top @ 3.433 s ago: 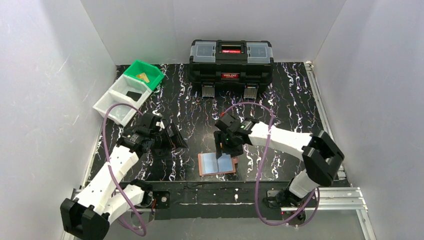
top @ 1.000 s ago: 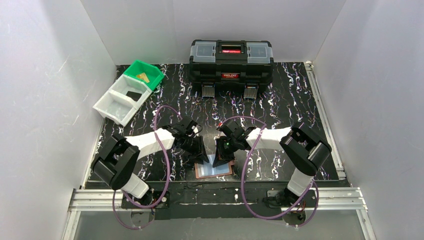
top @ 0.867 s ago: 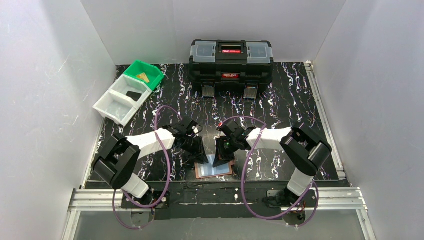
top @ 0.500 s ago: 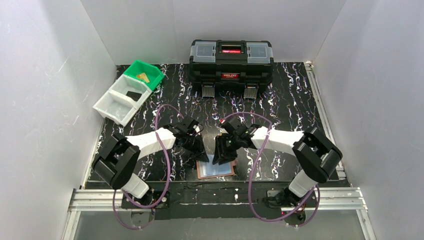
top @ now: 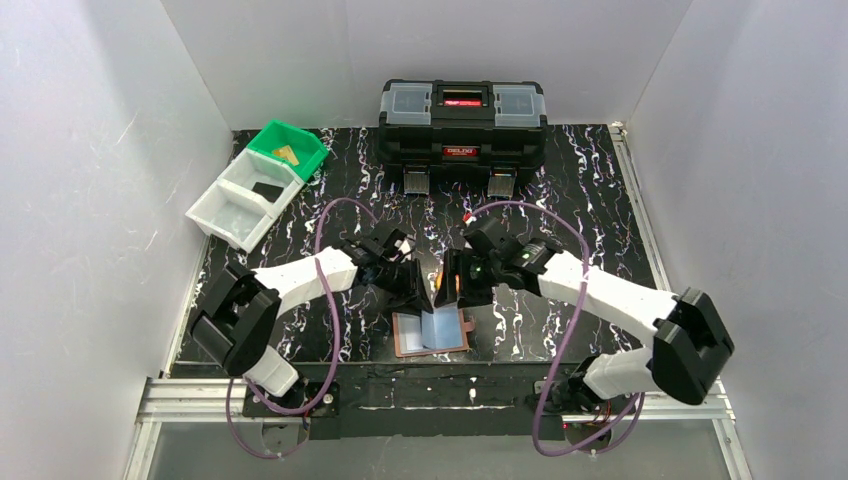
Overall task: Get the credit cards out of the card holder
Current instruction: Remove the credit card from the card holder.
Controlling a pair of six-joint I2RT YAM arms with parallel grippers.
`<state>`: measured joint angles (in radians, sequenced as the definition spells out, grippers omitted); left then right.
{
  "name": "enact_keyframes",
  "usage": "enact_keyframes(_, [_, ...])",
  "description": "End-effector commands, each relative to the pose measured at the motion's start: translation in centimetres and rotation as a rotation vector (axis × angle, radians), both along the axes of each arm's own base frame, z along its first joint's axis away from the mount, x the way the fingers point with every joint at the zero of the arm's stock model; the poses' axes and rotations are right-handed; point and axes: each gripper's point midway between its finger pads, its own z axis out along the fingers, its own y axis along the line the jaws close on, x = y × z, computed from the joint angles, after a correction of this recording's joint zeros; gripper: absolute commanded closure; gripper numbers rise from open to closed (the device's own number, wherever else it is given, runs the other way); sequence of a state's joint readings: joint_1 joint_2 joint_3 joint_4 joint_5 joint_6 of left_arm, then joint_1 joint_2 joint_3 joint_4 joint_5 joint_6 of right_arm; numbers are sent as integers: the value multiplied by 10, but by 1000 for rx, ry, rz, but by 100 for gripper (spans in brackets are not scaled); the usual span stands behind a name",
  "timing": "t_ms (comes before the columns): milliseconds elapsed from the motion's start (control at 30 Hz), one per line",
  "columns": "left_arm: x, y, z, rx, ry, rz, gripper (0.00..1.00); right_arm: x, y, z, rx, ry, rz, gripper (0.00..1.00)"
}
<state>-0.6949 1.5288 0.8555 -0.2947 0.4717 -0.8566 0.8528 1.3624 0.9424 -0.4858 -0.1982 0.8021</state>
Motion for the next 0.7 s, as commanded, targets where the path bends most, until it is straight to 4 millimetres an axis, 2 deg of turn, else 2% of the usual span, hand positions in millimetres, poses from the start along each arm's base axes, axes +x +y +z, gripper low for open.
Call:
enact_keyframes(0, [-1,-17,8,-22,15,-48,67,2,-25,9,-47,-36,-66,34])
enact_keyframes(200, [-2,-40,0,-20,31,-78,65,-1,-41,14,-48,-60,-103,31])
enact_keyframes(333, [-1,-52,-7,-18,42,-94,63,-3,-45,11,-56,-56,-107,30])
enact_keyframes(500, [2,-55,-16,1,55,-88,59,-7,-45,3,-59,-29,-107,31])
enact_keyframes(667, [6,-58,-7,-6,30,-101,53,-5,-42,4,-53,-31,-104,31])
